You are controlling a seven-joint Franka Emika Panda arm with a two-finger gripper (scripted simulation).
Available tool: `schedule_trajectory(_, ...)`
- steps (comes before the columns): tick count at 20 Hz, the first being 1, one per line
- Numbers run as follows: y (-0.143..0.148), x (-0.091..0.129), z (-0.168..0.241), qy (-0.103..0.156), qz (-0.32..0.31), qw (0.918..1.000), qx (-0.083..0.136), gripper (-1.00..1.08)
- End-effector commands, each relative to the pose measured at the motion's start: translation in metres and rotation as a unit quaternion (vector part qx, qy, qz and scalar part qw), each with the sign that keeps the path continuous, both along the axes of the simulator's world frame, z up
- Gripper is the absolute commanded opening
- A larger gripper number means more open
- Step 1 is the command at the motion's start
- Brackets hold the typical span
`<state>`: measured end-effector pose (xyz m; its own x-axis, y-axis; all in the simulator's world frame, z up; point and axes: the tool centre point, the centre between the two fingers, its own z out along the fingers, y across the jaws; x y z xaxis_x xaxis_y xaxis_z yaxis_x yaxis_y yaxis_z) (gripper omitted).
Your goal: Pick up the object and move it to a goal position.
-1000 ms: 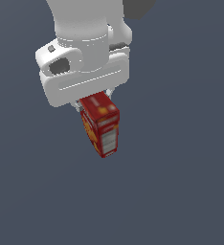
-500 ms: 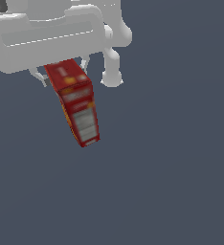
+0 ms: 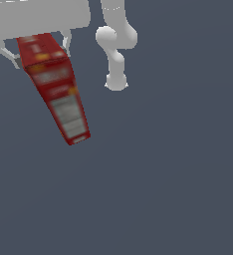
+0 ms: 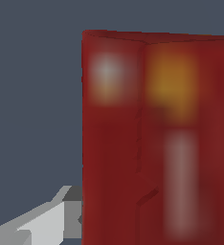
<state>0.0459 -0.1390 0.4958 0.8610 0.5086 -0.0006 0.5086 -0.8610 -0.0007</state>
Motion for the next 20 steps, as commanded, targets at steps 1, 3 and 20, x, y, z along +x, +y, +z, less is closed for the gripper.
schedule_trajectory(1, -0.006, 0.000, 0.009, 0.000, 0.000, 1.0000, 0.000, -1.00)
schedule_trajectory(3, -0.009, 0.000, 0.014, 0.000, 0.000, 1.0000, 0.000, -1.00)
schedule_trajectory(20, -0.020, 0.001, 0.027, 0.000, 0.000, 1.0000, 0.000, -1.00)
